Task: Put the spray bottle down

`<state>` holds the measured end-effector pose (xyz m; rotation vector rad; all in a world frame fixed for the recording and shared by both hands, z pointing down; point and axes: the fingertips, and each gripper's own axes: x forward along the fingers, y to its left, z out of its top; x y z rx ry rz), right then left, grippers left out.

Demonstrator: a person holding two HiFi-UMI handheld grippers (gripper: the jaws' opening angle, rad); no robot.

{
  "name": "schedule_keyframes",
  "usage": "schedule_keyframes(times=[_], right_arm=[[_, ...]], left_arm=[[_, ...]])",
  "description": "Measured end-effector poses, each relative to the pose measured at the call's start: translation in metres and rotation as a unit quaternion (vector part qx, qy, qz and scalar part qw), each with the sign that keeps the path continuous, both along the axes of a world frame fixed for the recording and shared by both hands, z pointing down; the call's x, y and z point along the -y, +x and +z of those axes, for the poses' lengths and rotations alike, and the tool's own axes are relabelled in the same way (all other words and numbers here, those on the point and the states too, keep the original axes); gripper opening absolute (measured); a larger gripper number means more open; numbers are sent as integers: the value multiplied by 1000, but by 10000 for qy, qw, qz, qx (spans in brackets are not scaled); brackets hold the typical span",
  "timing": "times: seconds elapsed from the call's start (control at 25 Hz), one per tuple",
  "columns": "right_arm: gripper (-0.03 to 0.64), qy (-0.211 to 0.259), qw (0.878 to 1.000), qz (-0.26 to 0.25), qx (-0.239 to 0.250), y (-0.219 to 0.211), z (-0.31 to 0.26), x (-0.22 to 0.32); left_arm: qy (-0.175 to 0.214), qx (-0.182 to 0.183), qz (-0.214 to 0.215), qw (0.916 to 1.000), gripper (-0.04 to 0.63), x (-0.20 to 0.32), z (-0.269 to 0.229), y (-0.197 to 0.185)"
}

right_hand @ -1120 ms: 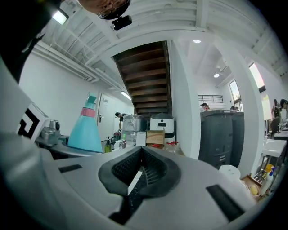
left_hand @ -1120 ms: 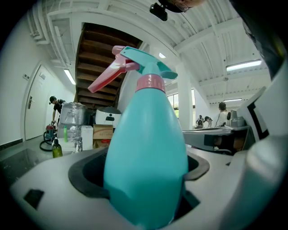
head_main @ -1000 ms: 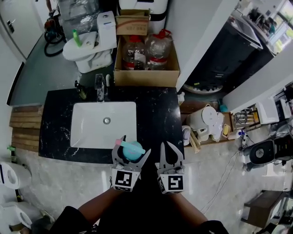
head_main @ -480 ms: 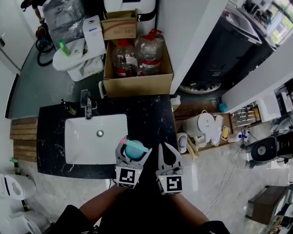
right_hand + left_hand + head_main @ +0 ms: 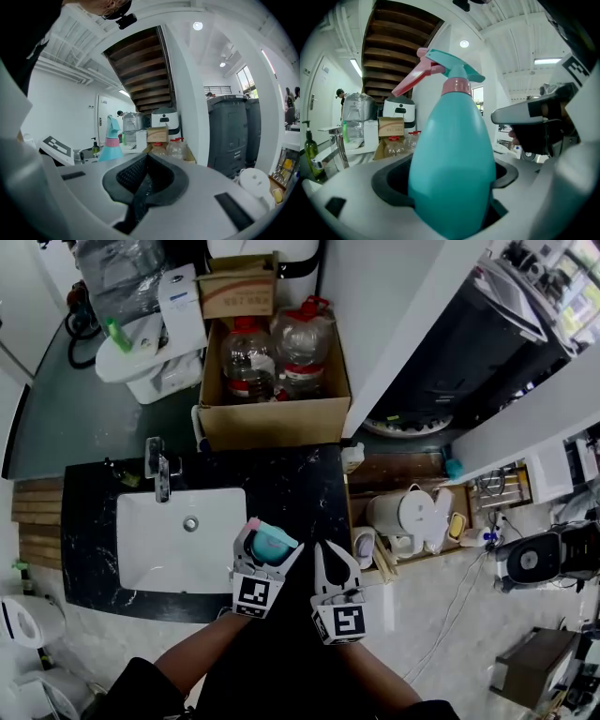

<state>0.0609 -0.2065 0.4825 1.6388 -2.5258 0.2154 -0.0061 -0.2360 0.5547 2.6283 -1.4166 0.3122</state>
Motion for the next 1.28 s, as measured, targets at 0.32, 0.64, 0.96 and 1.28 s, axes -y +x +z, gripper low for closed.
schedule_keyframes(times=[0.32,0.64,0.96,1.28], right_arm=[[15,39,9996,143,-226,18,10,33],[15,-128,9996,191,-186,20,21,62],[15,-300,9993,-152,-172,10,39,71],[15,-617,9978,-77,-251,11,47,74]], left_arm=[[-287,-28,-79,9996,451,39,32,10],[-599,269,-182,9977,451,72,70,20],[-594,457,59,9972,451,85,88,34],[-604,696,203,9955,451,89,101,29]])
